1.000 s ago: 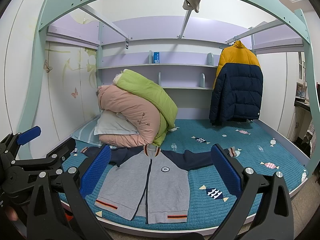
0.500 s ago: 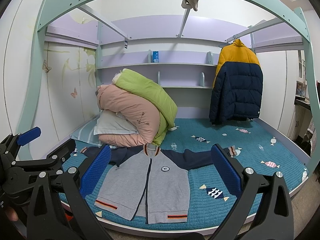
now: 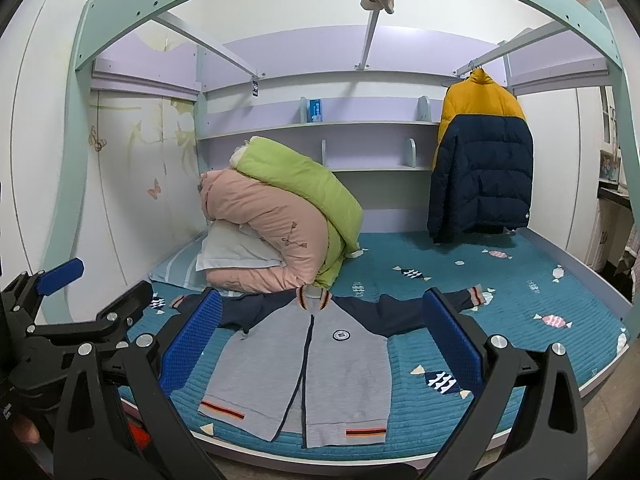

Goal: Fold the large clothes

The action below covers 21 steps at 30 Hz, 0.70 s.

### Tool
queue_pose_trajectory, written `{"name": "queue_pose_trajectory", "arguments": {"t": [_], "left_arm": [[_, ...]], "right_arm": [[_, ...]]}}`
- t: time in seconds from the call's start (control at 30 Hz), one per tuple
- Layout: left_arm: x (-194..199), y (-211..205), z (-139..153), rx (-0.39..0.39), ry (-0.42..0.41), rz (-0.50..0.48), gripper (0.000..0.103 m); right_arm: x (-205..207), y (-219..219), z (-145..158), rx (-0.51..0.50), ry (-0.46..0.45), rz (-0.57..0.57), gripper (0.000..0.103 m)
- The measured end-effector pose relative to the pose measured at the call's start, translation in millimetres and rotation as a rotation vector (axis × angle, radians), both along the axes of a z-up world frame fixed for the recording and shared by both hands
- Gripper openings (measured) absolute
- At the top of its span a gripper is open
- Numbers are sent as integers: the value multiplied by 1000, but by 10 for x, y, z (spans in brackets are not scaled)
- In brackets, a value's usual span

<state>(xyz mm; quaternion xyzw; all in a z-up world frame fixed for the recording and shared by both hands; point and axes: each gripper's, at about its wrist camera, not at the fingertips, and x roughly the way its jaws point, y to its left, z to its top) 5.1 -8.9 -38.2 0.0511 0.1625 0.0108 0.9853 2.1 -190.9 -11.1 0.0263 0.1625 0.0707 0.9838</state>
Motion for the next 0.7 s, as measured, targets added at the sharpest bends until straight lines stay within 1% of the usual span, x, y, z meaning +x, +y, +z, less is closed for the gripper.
{"name": "queue_pose_trajectory", "arguments": {"t": [0.17,0.27,0.47,0.57,0.7], "left_arm": [[81,-30,41,17,17,11,98],[137,-16,16,28,27,19,98],[458,58,-85,19,92,20,98],[702,147,-197,-8,141,13,98],[1125,356,-421,-77,232,4,98]], "right_arm": [[73,-5,-28,19,4,10,96],[159,2,-76,34,14,10,96],[472,80,-251,36,66,9,96],[688,144,-373,31,103,8,96],[1140,358,-676,11,183,34,96]]}}
